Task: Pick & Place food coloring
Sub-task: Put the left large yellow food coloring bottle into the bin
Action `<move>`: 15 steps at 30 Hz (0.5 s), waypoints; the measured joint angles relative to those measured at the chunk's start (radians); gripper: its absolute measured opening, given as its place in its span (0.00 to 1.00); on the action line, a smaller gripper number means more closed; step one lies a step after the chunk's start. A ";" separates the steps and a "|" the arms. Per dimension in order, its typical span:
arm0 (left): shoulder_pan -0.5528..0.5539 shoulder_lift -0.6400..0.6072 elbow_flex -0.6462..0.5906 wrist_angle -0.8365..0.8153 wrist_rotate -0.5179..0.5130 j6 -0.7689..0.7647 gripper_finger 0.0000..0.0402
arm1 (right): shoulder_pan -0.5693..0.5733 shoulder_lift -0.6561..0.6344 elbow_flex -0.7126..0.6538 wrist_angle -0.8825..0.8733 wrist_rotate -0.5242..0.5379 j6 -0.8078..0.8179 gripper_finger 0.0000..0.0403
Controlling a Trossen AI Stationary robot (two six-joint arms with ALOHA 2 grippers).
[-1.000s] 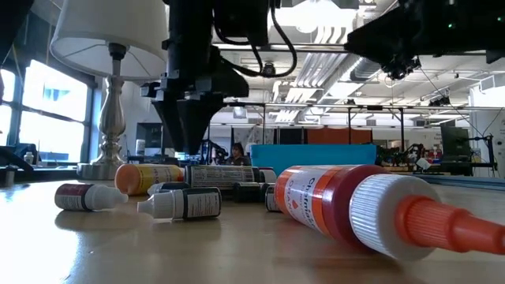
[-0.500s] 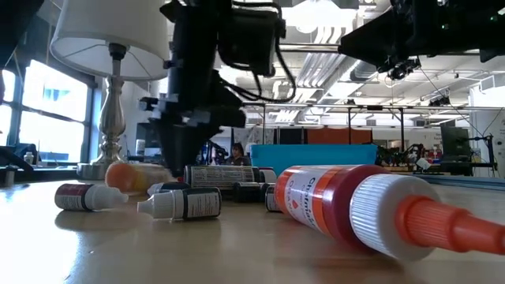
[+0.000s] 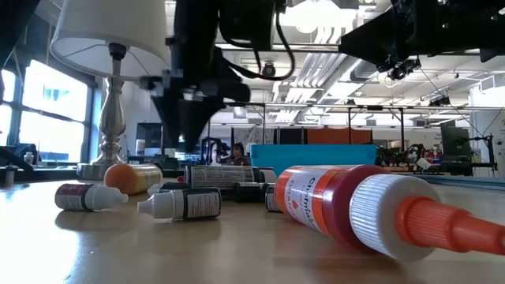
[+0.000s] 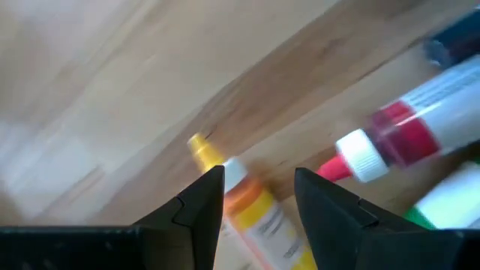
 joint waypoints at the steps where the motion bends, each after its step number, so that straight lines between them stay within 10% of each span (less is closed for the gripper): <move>1: 0.000 0.000 0.007 -0.013 0.000 -0.034 0.40 | 0.000 0.000 0.000 0.001 0.000 0.000 0.36; 15: 0.000 0.009 -0.106 0.022 0.070 -0.191 0.40 | 0.000 0.000 0.000 0.011 0.000 -0.049 0.36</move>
